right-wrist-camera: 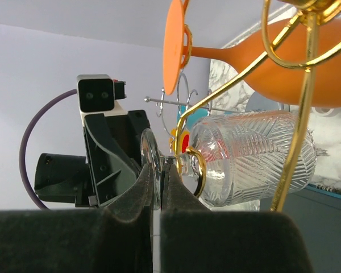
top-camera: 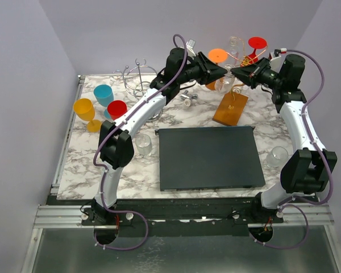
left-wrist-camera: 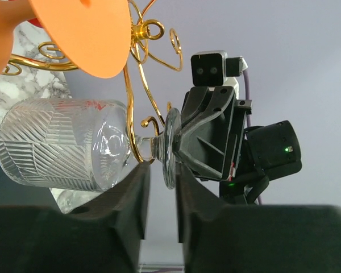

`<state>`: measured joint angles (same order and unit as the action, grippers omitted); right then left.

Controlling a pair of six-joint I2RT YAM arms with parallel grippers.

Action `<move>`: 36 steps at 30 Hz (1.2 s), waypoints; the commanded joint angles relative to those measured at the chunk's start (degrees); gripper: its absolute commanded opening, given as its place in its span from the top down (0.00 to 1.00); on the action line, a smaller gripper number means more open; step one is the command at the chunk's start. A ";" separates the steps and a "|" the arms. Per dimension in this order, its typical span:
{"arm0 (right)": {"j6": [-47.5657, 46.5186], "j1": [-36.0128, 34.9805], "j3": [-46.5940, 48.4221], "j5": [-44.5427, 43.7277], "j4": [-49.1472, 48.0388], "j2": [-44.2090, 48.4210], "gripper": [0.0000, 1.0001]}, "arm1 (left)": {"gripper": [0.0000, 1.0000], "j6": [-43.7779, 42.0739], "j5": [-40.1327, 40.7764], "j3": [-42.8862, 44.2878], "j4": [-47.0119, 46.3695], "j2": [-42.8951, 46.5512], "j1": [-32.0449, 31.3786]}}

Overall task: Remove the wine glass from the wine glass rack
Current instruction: Pick up the wine glass from the wine rack.

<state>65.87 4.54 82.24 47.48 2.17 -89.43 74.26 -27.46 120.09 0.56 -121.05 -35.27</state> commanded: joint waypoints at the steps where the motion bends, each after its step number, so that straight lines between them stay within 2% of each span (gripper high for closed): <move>1: 2.81 -0.72 3.89 2.90 -6.36 -0.55 1.00 | 0.64 -1.79 -0.40 0.23 0.45 2.85 -0.26; 13: 3.39 -0.73 6.44 2.02 -6.30 -2.44 0.99 | 0.31 -3.01 0.04 -2.01 0.67 5.70 0.29; 19: 3.53 -0.69 7.24 0.75 -6.12 -3.26 0.99 | 0.21 -3.84 0.47 -4.19 0.65 7.68 0.46; 26: 3.38 -0.74 7.98 -1.46 -5.24 -4.22 0.99 | 0.15 -4.34 0.65 -6.63 0.28 9.71 0.64; 36: 3.83 -0.67 6.91 -4.93 -4.52 -4.11 0.99 | 0.15 -4.12 0.50 -8.95 -0.29 11.28 0.99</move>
<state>68.75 4.03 87.05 45.56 0.56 -93.95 70.83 -27.42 112.22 1.39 -112.81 -34.81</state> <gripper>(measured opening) 0.028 0.853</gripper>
